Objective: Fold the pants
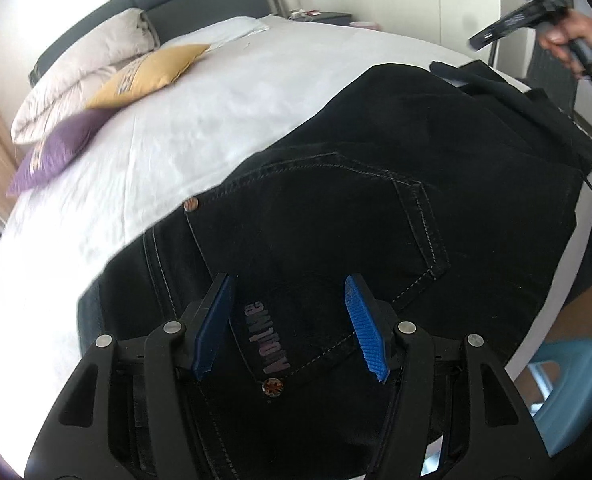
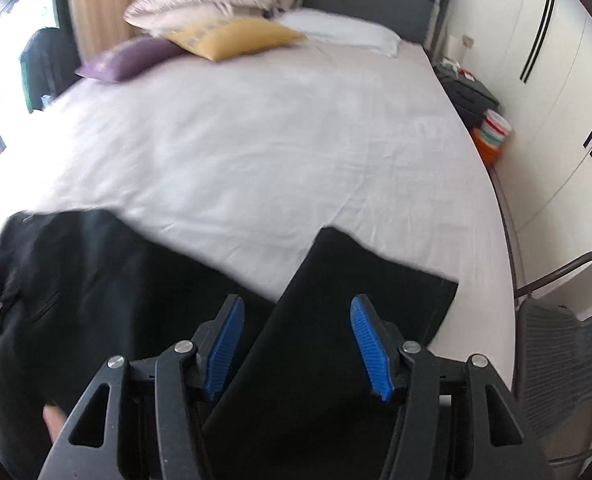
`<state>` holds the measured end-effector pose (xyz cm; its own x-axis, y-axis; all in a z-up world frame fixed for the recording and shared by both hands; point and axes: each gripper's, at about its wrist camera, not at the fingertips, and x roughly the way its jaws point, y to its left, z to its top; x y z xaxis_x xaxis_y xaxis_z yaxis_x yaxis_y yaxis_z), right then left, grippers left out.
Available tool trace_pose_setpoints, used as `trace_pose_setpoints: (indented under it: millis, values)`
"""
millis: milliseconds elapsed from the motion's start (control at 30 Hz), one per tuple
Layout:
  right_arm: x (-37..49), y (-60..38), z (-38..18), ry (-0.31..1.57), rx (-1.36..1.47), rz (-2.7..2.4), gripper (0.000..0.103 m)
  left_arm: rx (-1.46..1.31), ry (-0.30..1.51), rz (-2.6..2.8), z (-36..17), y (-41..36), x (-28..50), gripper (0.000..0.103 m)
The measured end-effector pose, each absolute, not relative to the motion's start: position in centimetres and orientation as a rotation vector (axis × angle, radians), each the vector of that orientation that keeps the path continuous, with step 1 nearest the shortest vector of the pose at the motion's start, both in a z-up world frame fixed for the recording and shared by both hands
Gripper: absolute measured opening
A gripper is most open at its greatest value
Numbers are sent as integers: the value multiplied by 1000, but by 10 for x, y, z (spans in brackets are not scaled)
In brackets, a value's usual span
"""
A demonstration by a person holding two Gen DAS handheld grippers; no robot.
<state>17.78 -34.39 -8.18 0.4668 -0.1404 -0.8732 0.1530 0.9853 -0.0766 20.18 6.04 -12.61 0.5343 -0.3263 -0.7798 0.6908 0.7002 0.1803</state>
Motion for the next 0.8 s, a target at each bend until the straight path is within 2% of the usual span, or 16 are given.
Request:
trace_pose_setpoints:
  millis: [233,333,400,467,533,600,667,800]
  values:
    - [242,-356,-133,1221,14,-298,54,480,808,-640,-139,63,205,57]
    - [254,-362,-154,1291,19,-350,44,487,804,-641,-143,71,203,57]
    - [255,-367,-163,1312,26,-376,43,491,801,-640,-146,74,202,57]
    - [255,-370,-167,1314,32,-382,35,493,801,-640,-148,74,200,58]
    - [255,-374,-168,1313,49,-370,33,495,803,-638,-146,73,195,58]
    - [252,-376,-166,1300,78,-350,26,497,804,-634,-146,71,194,58]
    - [251,-381,-159,1279,116,-340,6,496,808,-628,-146,69,194,59]
    - [228,-389,-136,1188,190,-334,6,485,819,-619,-146,68,195,61]
